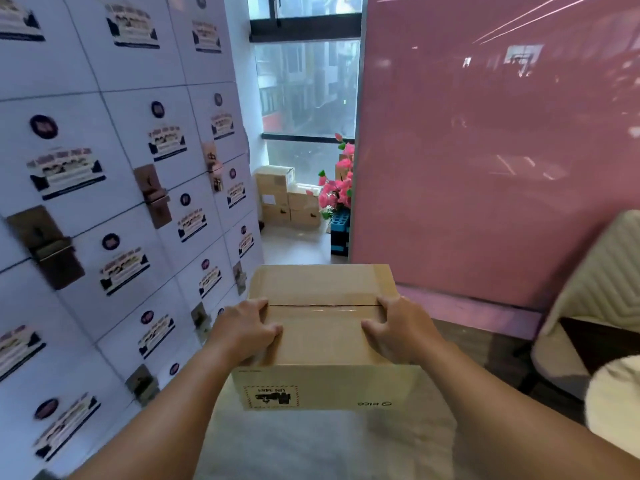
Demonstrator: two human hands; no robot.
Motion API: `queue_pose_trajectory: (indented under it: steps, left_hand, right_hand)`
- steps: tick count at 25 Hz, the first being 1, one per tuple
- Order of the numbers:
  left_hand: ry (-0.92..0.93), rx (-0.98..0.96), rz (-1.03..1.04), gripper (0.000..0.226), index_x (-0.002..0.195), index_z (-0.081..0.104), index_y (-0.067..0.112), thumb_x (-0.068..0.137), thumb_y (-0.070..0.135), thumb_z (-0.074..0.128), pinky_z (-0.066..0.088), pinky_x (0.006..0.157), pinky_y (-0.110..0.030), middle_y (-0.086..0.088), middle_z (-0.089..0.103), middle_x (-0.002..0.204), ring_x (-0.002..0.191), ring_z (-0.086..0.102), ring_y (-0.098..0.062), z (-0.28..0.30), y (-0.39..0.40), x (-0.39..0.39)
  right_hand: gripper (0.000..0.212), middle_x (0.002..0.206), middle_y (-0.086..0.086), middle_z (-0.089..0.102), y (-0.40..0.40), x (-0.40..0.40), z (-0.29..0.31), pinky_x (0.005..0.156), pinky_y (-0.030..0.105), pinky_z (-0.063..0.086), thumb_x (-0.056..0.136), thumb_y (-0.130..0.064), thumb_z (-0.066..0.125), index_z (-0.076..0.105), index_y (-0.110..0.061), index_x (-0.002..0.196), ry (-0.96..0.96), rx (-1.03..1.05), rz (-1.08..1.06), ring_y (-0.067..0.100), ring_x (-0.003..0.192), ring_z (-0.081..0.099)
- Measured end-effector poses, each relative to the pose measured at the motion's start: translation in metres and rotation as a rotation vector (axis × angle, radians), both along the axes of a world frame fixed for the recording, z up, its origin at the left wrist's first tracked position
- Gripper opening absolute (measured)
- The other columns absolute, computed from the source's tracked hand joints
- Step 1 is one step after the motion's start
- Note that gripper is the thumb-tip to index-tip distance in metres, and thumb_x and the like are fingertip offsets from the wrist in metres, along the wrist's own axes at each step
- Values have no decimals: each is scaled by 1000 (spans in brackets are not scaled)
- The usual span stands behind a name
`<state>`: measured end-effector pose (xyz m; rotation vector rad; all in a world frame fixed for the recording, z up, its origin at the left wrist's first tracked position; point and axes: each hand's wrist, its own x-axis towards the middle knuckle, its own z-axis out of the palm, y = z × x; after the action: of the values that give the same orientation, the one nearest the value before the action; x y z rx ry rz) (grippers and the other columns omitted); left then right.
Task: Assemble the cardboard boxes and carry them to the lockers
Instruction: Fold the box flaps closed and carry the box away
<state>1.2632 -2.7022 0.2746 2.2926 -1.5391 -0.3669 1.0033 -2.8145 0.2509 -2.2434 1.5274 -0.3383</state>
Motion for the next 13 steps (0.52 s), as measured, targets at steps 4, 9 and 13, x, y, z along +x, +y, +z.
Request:
queue_pose_trajectory:
  steps: [4,9,13]
  left_hand:
    - [-4,7,15,61,140,53,27,86,51,68,43,85,-29,-2,63,132,117,57,-22,-12,-132,45]
    - [18,42,74,60,138,54,28,85,54,66,47,87,-30,-2,63,131,114,58,-22,-8,-294,114]
    - [14,53,108,64,141,52,28,85,54,66,45,92,-31,-3,61,135,119,57,-24,-5,-395,173]
  right_hand:
    - [54,126,5,61,-135,46,-14,88,35,47,89,-55,65,60,-22,132,-45,18,12,25,110,59]
    - [59,128,5,58,-310,123,-4,93,41,51,84,-61,63,59,-25,131,-4,26,44,27,109,59]
    - [56,129,6,58,-418,184,5,92,38,48,89,-58,64,59,-23,132,29,2,71,27,113,57]
